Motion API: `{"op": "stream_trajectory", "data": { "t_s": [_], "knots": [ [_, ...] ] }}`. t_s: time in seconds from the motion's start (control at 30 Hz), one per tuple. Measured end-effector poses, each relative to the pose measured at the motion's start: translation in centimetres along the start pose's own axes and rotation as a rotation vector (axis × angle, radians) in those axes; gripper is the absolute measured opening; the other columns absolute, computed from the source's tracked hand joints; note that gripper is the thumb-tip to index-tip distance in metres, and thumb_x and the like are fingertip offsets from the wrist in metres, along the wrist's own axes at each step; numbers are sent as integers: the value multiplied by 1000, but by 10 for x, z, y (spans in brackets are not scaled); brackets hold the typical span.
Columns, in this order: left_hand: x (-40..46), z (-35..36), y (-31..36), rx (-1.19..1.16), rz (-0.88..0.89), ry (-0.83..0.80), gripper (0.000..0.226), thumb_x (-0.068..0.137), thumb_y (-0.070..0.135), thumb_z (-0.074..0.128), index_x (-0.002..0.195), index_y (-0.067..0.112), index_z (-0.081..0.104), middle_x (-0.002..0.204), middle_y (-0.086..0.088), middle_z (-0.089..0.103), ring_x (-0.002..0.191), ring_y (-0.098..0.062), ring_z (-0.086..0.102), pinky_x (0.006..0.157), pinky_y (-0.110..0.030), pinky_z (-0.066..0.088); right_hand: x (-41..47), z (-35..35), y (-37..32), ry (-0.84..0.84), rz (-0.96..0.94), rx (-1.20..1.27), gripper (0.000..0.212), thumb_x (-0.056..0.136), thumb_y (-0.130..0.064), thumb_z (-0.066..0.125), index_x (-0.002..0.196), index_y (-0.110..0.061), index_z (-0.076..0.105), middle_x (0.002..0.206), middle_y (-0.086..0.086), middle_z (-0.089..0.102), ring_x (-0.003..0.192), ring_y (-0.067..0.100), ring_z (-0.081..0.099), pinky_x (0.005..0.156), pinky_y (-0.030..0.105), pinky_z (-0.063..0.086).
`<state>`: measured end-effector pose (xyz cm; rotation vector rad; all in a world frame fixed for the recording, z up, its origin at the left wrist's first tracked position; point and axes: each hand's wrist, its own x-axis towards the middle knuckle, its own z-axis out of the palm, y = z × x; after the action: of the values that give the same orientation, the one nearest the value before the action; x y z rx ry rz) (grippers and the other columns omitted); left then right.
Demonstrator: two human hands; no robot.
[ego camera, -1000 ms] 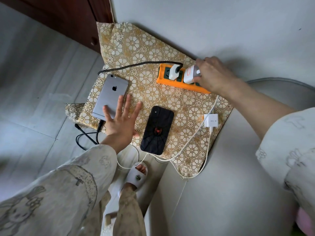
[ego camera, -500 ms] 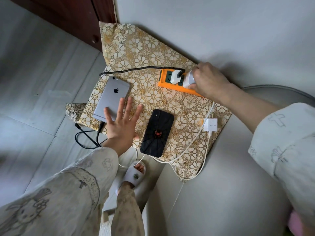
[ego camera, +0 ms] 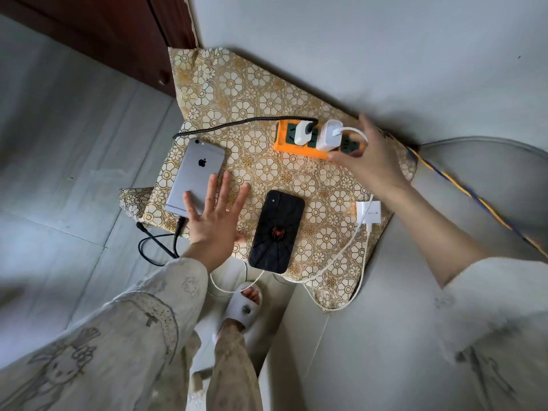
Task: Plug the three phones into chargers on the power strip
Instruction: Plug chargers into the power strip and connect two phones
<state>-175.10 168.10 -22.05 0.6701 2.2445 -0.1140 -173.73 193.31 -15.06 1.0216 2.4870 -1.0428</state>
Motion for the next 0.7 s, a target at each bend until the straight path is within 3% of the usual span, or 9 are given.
{"op": "stream_trajectory", "data": {
  "t_s": [0.07,0.13,0.2,0.3,0.43,0.5,0.6,0.7],
  "knots": [
    [0,0,0,2,2,4,105,82,46,54,130,32,-38,137,-4,-47,128,-25,-40,104,-67,-10,-27,9,20,-6,171,307,75,70,-43,74,133,-21,41,123,4,61,109,16,60,97,42,48],
    [1,1,-1,8,4,10,105,83,47,54,127,32,-40,135,-4,-48,128,-26,-40,104,-67,-10,-60,24,37,-46,304,501,59,78,-35,69,126,-10,47,121,8,62,108,20,61,97,43,48],
    [2,3,-1,8,9,16,104,84,47,54,126,33,-40,135,-4,-48,127,-26,-41,104,-68,-9,-92,43,49,-89,375,626,39,83,-26,64,115,-7,55,117,14,63,106,25,62,97,39,48],
    [2,3,-1,16,20,45,104,83,46,56,132,33,-35,142,-4,-44,134,-27,-36,106,-67,-7,-131,77,57,-170,447,697,12,86,-23,61,95,-16,62,97,8,66,94,23,63,96,35,46],
    [-14,11,0,-5,57,145,88,88,45,47,140,32,-23,153,-2,-27,141,-25,-23,112,-54,-10,-159,116,66,-160,604,699,20,86,-19,59,97,-4,66,108,22,66,90,18,60,101,43,45],
    [-35,26,1,-107,94,180,77,93,25,45,145,27,-12,157,-4,-15,144,-25,-15,118,-46,-1,-167,119,61,-152,578,678,14,87,-21,57,91,-11,67,110,16,66,98,19,59,98,40,48],
    [-76,48,9,-430,124,161,62,88,0,42,144,17,23,155,-7,19,144,-25,13,116,-43,23,-177,109,47,-133,477,499,25,93,-20,48,90,-4,66,101,17,67,91,27,61,81,36,48],
    [-113,55,21,-611,70,-2,54,89,-1,41,140,15,31,148,-9,33,136,-27,33,109,-40,30,-186,91,34,-132,480,603,23,96,-17,43,92,-3,61,96,18,68,73,20,65,58,22,52]
  ]
}}
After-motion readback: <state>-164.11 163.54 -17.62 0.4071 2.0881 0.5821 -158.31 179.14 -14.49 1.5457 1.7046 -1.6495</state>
